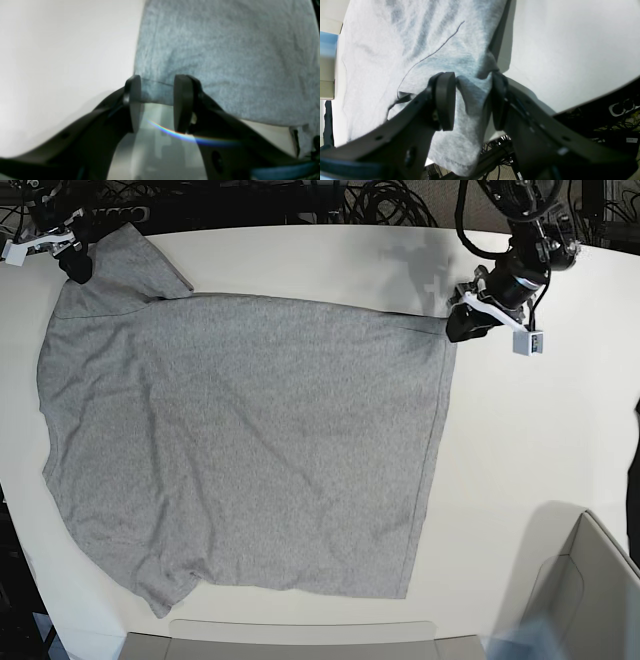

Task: Fold the T-shirt properly
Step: 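Move both grippers down to the shirt's shoulder corners and grasp them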

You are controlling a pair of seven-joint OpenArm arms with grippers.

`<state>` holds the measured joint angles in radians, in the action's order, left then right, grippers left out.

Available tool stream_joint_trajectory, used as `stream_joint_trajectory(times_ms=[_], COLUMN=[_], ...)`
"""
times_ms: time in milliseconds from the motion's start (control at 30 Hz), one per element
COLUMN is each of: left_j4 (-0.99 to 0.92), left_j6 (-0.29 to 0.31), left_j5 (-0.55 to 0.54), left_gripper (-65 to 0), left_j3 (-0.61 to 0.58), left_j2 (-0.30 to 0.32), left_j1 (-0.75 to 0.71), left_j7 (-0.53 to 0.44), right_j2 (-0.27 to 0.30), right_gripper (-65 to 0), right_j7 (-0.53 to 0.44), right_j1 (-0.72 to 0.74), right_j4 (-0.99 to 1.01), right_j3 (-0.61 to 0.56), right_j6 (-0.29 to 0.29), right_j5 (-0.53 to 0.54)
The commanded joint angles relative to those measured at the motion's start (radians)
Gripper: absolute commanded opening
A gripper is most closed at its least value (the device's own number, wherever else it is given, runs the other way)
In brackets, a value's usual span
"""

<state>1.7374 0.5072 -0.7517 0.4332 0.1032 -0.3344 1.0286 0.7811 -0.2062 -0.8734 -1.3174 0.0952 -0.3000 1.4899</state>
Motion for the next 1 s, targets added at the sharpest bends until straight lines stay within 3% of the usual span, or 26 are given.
stream_joint_trajectory(times_ms=[0, 467, 600, 800, 900, 967], left_j4=[-0.001, -0.142, -0.142, -0.184, -0.238, -0.264], left_j6=[0.011, 0.014, 0.014, 0.012, 0.012, 0.012], left_j5=[-0.012, -0.01, -0.012, -0.012, -0.012, -0.012], left_gripper=[-42.2, -42.2, -42.2, -42.4, -43.0, -47.9], left_j3=[0.005, -0.009, -0.093, -0.132, -0.132, -0.132], left_j2=[0.01, 0.057, 0.057, 0.053, 0.054, 0.054], left_j1=[0.001, 0.042, 0.044, 0.079, 0.1, 0.12], left_j7=[-0.011, -0.044, -0.044, -0.046, -0.046, -0.046], right_j2=[0.011, 0.011, 0.011, 0.011, 0.011, 0.011], right_gripper=[-41.0, -41.0, -41.0, -41.4, -46.8, -54.2], right_j7=[0.04, 0.04, 0.041, 0.116, 0.115, 0.115], right_j1=[-0.017, -0.019, -0.02, -0.013, -0.013, -0.013], right_j4=[-0.001, -0.003, -0.007, -0.012, -0.012, -0.012], right_j3=[-0.004, -0.004, -0.004, -0.004, -0.004, -0.002], right_j6=[0.025, 0.025, 0.025, 0.023, 0.023, 0.023], right_j5=[-0.006, -0.006, -0.006, -0.006, -0.006, -0.006])
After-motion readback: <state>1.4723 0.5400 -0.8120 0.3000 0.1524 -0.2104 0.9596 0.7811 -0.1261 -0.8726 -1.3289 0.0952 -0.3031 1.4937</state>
